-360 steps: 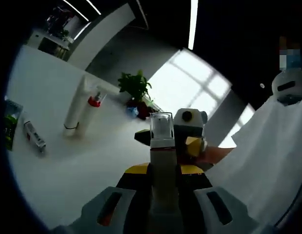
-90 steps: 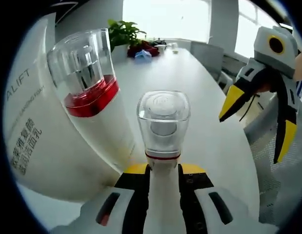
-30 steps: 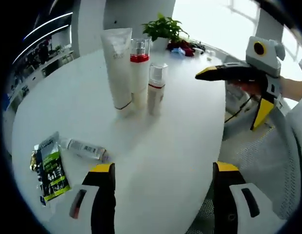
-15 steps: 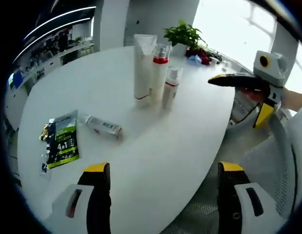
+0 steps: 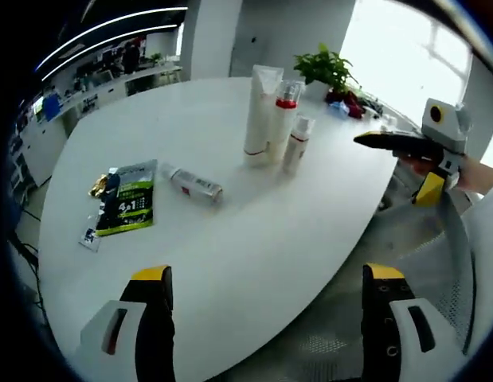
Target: Arrange the skincare products in the storage area until every visible bottle or jar stands upright without overlapping.
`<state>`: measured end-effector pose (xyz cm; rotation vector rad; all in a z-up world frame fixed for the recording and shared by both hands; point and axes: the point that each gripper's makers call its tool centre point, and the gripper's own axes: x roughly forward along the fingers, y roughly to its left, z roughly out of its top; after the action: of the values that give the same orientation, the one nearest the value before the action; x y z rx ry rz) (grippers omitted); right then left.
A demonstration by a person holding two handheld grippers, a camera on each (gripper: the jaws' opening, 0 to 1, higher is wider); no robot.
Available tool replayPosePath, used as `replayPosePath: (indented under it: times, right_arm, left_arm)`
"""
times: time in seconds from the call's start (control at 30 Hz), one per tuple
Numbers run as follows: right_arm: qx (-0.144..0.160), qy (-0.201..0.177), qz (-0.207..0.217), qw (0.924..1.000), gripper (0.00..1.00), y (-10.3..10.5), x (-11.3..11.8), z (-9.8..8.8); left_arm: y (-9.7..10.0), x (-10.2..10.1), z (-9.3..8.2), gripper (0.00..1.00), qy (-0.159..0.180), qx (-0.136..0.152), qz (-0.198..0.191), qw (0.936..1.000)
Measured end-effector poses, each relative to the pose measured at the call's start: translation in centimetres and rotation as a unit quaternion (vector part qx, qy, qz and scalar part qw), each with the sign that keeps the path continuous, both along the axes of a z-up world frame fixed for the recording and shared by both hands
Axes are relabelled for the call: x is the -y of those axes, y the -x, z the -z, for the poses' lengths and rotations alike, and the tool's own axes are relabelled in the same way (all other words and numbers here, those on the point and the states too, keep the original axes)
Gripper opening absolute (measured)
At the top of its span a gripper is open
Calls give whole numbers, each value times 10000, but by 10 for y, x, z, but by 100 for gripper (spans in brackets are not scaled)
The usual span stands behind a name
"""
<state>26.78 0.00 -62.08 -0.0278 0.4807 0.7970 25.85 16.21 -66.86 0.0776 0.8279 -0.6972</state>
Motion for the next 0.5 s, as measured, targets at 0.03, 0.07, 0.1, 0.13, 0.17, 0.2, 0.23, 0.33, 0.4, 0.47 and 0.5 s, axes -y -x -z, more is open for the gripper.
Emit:
replayPosePath:
  times: [0.03, 0.07, 0.1, 0.13, 0.17, 0.2, 0.23, 0.33, 0.4, 0.47, 0.5]
  right_arm:
    - [1, 0, 0, 10000, 99, 0, 0, 0]
    - [0, 2, -5, 10000, 99, 1, 0, -1]
    - [3, 8, -12, 10000, 99, 2, 0, -1]
    - [3, 12, -18, 10000, 100, 2, 0, -1]
    - [4, 14, -23, 10000, 100, 3, 0, -2]
    - [9, 7, -25, 10000, 100, 4, -1, -2]
    - [14, 2, -18, 10000, 100, 5, 0, -3]
    - [27, -37, 22, 10000, 100, 6, 1, -4]
    - [24, -28, 40, 10000, 100, 6, 1, -4]
    - [38, 51, 16, 10000, 100, 8, 1, -1]
    - [52, 138, -30, 9999, 100, 9, 0, 1]
  left_arm:
    - [1, -2, -1, 97, -12, 17, -48, 10000]
    - [2, -3, -1, 97, -22, 23, -68, 10000]
    - [3, -4, -2, 97, -30, 30, -94, 9999]
    - [4, -5, -2, 97, -43, 44, -124, 9999]
    - [4, -7, -1, 97, -60, 55, -165, 9998]
    - [5, -9, -1, 97, -60, 62, -194, 9998]
    - [6, -10, -1, 97, -49, 85, -243, 9997]
    - [7, -14, -1, 97, -40, 112, -405, 9991]
    - [9, -17, 0, 97, -66, 132, -465, 9988]
    - [10, -18, 0, 97, -65, 137, -533, 9985]
    - [10, -19, 0, 97, -59, 141, -556, 9983]
